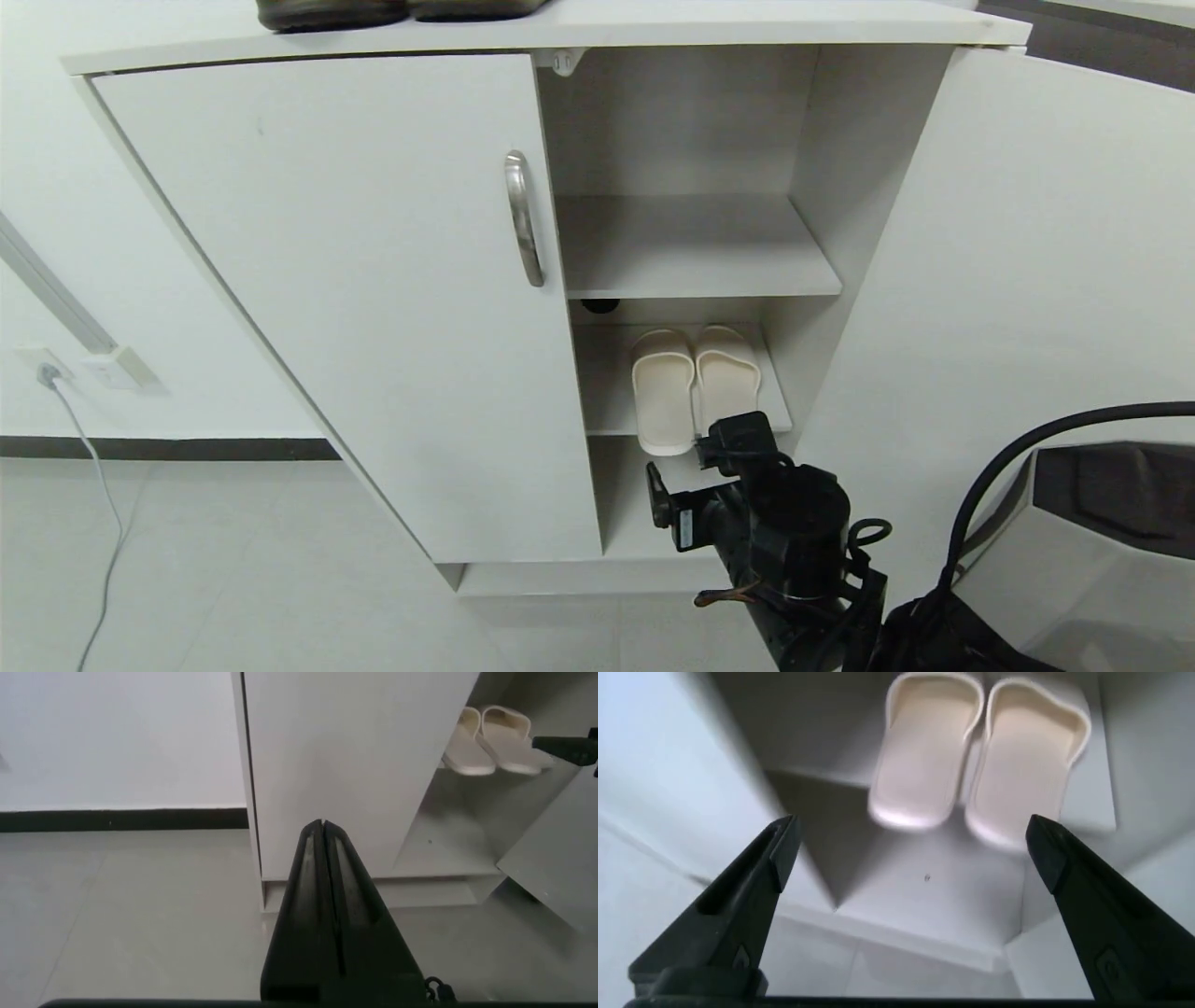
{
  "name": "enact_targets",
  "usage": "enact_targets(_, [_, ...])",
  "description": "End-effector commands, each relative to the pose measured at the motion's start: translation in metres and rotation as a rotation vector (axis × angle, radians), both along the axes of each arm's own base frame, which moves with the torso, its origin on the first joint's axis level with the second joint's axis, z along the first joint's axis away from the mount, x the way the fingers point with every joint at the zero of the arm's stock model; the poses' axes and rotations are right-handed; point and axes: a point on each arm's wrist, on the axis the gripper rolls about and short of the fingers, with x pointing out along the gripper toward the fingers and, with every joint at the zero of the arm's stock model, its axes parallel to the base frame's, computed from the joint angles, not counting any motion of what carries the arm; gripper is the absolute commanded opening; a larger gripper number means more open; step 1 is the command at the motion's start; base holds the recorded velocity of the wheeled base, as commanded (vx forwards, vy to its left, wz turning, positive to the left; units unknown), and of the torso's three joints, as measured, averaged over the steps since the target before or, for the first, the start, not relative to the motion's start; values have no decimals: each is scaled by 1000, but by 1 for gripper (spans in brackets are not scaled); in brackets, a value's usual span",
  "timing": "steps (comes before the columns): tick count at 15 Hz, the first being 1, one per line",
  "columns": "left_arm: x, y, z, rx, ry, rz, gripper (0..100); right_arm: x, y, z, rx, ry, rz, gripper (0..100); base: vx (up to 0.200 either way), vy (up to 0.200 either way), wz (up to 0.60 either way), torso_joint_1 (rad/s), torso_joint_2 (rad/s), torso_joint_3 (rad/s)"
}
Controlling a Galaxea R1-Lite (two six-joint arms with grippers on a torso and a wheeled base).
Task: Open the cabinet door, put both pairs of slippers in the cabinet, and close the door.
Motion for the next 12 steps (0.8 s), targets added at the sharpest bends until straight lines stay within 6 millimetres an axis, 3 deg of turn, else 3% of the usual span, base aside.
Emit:
enact_targets(1, [0,0,0,3,1,1,0,0,0,0,0,-2,0,100,0,0,0,0,0,0])
enact_targets(12, [0,0,0,1,1,-2,0,0,-2,-2,-12,0,-3,100,0,0,0,0,0,0])
